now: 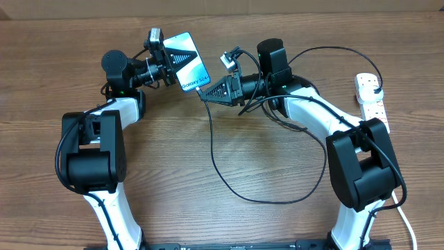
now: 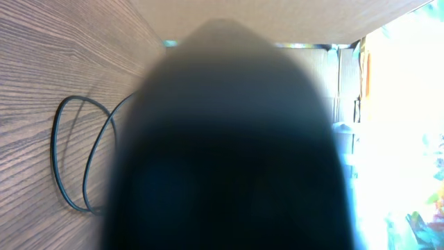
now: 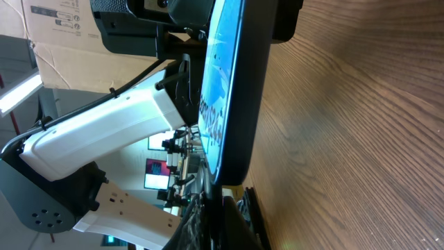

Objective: Plug charger to phone and switch on socket

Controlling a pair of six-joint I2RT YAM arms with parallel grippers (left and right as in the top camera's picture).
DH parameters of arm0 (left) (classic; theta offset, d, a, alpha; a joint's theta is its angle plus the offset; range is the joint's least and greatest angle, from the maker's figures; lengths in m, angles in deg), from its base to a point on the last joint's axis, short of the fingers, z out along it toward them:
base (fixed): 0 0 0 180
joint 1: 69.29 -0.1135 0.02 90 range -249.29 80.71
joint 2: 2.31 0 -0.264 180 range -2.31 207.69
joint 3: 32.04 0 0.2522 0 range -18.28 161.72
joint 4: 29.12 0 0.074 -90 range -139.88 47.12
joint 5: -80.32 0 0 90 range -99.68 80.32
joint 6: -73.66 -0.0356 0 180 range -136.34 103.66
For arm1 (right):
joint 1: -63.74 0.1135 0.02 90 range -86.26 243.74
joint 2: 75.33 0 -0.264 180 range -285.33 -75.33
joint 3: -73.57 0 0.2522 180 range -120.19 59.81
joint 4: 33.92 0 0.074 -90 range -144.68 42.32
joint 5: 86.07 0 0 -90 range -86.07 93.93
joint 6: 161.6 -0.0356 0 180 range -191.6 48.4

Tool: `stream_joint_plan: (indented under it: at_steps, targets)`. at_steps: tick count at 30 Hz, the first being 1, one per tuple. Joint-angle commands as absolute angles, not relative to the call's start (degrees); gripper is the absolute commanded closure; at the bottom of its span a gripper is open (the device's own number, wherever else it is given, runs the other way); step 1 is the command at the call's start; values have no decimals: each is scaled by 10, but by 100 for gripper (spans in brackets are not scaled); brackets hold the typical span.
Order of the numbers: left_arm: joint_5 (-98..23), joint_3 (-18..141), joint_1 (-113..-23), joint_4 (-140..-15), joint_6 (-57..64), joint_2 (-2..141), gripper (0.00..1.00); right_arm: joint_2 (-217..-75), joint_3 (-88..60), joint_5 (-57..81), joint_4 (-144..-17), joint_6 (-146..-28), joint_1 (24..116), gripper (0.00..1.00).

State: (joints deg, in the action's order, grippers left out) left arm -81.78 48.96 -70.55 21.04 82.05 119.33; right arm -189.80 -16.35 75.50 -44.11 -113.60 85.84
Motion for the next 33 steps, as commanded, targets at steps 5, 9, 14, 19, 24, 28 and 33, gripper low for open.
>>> stream_joint_plan:
  at_steps: [5,9,14,19,24,28,33]
  targets:
    - [-816,494,-705,216,816,1183,95,-1878,-167,734,-439,-1136,849,96]
    - [-816,494,-707,216,816,1183,95,-1878,-167,734,-439,-1136,849,96]
    - [-816,494,-713,216,816,1183,96,-1878,-167,734,-439,-1136,849,96]
    - [-818,494,-715,216,816,1183,95,-1878,-167,730,-439,-1136,849,96]
    - [-819,494,-714,216,816,1183,95,-1878,-167,729,-439,-1136,849,96]
    - [-819,494,-715,216,830,1183,96,-1878,-167,725,-440,-1136,849,96]
    - [-817,494,-713,217,831,1183,95,-1878,-167,712,-439,-1138,849,96]
